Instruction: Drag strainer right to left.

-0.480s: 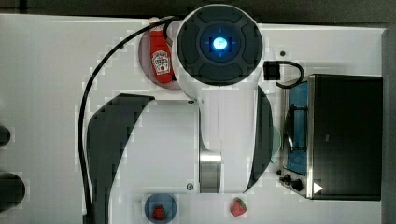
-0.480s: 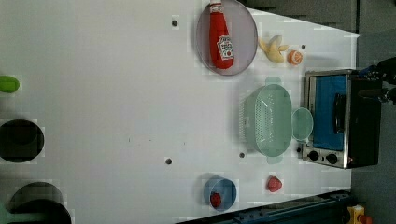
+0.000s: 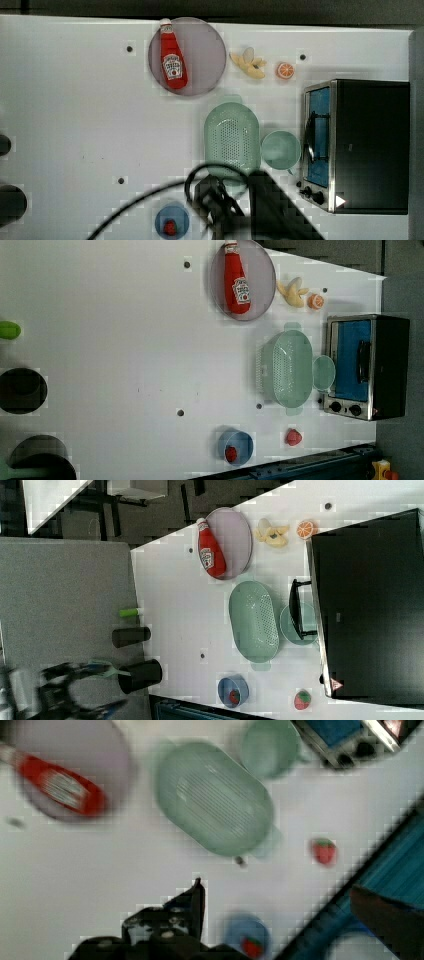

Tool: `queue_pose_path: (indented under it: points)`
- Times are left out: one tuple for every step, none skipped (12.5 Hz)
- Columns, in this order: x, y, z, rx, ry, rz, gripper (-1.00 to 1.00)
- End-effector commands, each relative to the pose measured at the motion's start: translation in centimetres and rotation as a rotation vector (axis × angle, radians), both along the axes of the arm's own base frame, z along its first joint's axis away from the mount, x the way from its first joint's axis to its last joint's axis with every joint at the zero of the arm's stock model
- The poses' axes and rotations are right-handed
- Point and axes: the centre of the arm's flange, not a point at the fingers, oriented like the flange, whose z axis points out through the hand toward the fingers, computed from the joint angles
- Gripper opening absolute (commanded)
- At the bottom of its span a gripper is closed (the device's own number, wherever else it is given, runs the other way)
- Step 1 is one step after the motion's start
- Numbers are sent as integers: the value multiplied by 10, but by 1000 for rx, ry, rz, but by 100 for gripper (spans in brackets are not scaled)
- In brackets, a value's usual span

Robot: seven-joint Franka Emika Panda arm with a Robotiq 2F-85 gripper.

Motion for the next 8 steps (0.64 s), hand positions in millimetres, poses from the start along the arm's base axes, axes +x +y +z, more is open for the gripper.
queue_pose_path:
  points:
    - [39, -4, -71, -11, 155, -53, 100]
    - [48, -2, -96, -13, 174, -60, 100]
    - [58, 0, -123, -15, 193, -66, 100]
    - [68, 1, -152, -17, 208, -77, 100]
    - [78, 2, -182, -19, 215, -106, 100]
    - [87, 4, -212, -20, 211, -152, 100]
    - [96, 5, -243, -20, 202, -209, 100]
    - [103, 6, -274, -19, 189, -275, 100]
